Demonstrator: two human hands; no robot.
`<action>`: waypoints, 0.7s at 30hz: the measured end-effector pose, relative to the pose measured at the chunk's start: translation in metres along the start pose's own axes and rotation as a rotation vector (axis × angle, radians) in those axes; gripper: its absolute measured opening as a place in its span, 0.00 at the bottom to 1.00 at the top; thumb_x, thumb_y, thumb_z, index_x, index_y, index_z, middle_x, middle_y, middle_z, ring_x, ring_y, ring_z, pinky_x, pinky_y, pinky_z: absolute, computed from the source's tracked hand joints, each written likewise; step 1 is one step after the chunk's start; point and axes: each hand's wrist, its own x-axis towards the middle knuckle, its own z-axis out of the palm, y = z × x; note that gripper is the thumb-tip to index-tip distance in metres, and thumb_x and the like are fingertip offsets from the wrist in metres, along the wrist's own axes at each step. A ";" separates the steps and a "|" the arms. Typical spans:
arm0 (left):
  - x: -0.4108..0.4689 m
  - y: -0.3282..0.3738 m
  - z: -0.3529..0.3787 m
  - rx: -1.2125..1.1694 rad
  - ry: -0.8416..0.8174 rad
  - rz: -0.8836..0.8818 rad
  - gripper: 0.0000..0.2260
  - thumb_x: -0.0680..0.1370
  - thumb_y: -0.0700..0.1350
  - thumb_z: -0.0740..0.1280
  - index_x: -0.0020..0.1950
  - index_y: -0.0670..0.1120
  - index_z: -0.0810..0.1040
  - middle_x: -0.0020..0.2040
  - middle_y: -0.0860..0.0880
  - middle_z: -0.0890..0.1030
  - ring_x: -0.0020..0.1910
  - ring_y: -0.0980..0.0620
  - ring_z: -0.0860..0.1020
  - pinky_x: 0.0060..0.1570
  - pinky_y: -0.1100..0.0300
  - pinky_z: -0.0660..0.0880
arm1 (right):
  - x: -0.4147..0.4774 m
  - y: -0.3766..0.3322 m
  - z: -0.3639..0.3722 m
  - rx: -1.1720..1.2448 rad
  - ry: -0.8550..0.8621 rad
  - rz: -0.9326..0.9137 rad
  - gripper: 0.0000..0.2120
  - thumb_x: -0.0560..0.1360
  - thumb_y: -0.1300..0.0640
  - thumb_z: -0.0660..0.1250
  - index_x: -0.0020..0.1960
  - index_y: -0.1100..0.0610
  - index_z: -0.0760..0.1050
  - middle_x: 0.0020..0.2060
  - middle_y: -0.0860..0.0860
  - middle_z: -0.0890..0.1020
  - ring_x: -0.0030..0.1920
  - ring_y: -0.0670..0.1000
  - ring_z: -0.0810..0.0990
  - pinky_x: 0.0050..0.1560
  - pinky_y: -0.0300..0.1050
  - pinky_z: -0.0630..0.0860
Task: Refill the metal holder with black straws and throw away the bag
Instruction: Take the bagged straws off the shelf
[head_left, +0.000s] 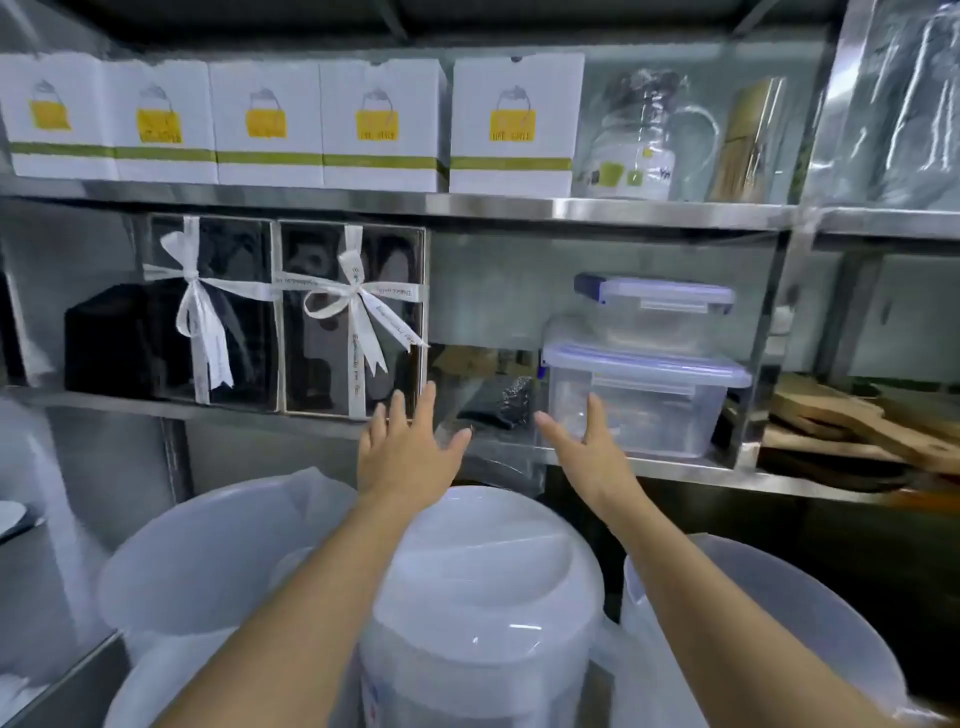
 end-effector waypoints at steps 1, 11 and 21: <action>0.003 -0.002 0.001 -0.079 -0.104 -0.063 0.32 0.75 0.65 0.54 0.75 0.57 0.45 0.76 0.44 0.55 0.74 0.41 0.56 0.70 0.46 0.54 | 0.002 0.001 0.006 0.127 -0.044 0.044 0.40 0.73 0.36 0.60 0.75 0.46 0.43 0.73 0.57 0.63 0.70 0.61 0.66 0.66 0.58 0.64; 0.001 -0.001 -0.018 -0.847 -0.284 -0.245 0.08 0.76 0.41 0.65 0.53 0.45 0.79 0.49 0.46 0.80 0.46 0.51 0.79 0.46 0.57 0.76 | 0.004 -0.008 0.010 0.439 -0.204 0.200 0.06 0.76 0.58 0.65 0.52 0.56 0.77 0.54 0.57 0.80 0.51 0.54 0.80 0.48 0.48 0.79; -0.007 0.008 -0.086 -1.048 -0.074 -0.155 0.21 0.75 0.33 0.63 0.66 0.49 0.69 0.60 0.42 0.76 0.49 0.49 0.77 0.38 0.62 0.73 | -0.022 -0.082 -0.068 0.454 -0.351 -0.246 0.33 0.64 0.33 0.63 0.59 0.55 0.77 0.56 0.49 0.82 0.59 0.48 0.78 0.51 0.44 0.74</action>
